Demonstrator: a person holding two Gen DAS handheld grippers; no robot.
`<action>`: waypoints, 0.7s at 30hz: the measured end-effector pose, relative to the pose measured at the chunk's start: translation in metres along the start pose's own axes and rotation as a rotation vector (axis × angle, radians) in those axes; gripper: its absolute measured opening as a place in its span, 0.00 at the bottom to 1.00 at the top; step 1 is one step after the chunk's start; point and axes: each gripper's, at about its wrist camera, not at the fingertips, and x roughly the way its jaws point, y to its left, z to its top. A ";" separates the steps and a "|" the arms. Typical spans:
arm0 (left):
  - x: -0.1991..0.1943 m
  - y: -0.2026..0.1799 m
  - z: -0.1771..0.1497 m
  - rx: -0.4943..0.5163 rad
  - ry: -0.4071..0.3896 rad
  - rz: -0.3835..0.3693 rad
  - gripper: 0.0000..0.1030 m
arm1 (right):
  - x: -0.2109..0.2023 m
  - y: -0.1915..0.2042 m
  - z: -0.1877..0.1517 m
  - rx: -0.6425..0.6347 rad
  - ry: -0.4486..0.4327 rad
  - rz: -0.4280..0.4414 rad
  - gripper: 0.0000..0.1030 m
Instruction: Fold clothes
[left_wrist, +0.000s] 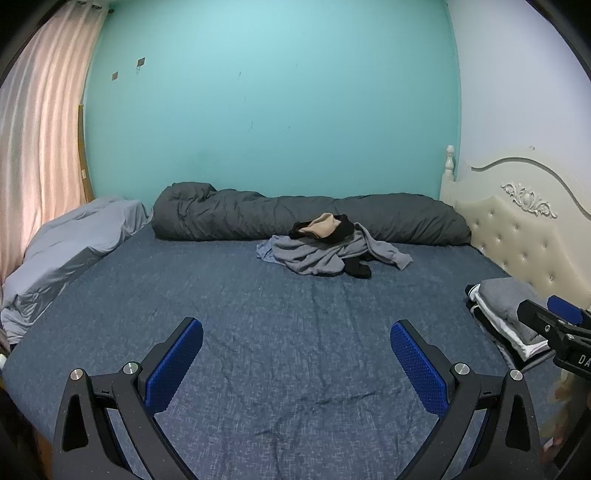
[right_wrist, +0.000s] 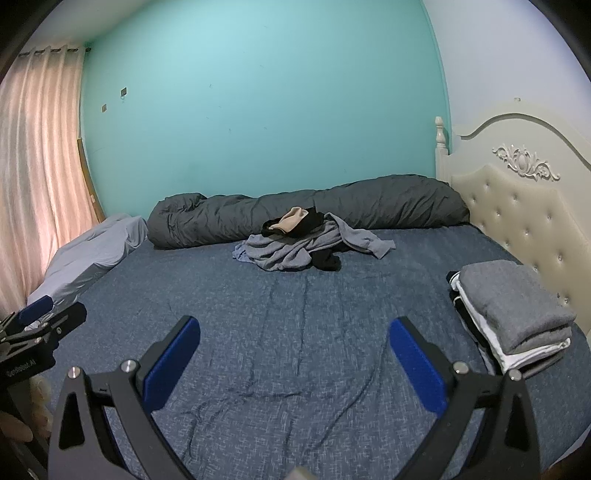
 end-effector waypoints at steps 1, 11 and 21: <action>-0.001 0.000 0.001 0.000 -0.003 0.000 1.00 | 0.000 0.000 0.000 0.003 0.004 0.002 1.00; -0.005 0.008 0.005 -0.008 -0.004 -0.004 1.00 | 0.005 -0.001 -0.007 0.000 0.003 0.001 1.00; -0.005 0.010 0.015 -0.001 0.005 -0.007 1.00 | 0.006 0.000 -0.014 -0.005 -0.005 0.001 1.00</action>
